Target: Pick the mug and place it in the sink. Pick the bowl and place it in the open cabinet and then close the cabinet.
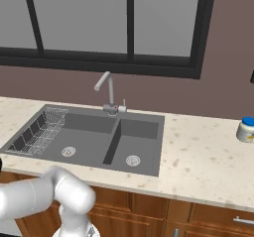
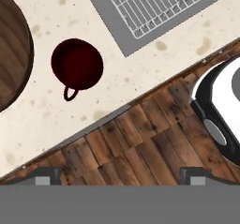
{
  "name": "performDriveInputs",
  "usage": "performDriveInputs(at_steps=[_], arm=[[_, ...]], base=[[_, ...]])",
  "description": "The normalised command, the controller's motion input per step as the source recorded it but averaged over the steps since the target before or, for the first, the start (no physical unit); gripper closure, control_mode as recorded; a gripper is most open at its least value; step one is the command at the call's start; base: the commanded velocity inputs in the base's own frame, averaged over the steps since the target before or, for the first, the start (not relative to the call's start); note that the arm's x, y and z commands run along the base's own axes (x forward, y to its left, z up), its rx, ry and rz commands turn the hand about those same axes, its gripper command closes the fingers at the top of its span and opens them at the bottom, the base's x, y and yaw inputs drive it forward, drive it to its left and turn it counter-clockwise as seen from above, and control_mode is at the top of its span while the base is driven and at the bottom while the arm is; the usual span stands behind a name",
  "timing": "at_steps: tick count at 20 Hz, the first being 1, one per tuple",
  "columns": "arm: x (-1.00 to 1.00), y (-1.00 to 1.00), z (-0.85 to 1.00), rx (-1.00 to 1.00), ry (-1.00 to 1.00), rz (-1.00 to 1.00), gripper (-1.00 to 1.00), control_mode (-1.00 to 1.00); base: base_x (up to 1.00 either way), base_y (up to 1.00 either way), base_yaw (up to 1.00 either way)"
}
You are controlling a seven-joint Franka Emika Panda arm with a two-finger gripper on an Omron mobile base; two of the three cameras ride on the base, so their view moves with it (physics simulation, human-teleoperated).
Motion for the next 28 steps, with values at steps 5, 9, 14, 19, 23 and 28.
performDriveInputs(at_steps=[5,9,14,19,23,28], arm=[[0.24,0.13,-0.12,0.00,0.02,0.00,-1.00,-1.00],[0.07,0.03,-0.33,0.00,0.00,0.00,-1.00,-1.00],[0.02,0.00,-0.33,0.00,0.00,0.00,-1.00,-1.00],[0.02,0.00,-0.27,0.02,0.00,0.00,-1.00,-1.00],[0.00,0.00,-0.21,0.06,0.00,0.00,-1.00,-1.00],[0.04,0.00,-0.15,0.04,0.00,0.00,-1.00,-1.00]], base=[[0.00,0.00,0.00],[0.00,0.00,0.00],[0.00,0.00,0.00],[0.00,0.00,0.00],[0.00,0.00,0.00],[0.00,0.00,0.00]])
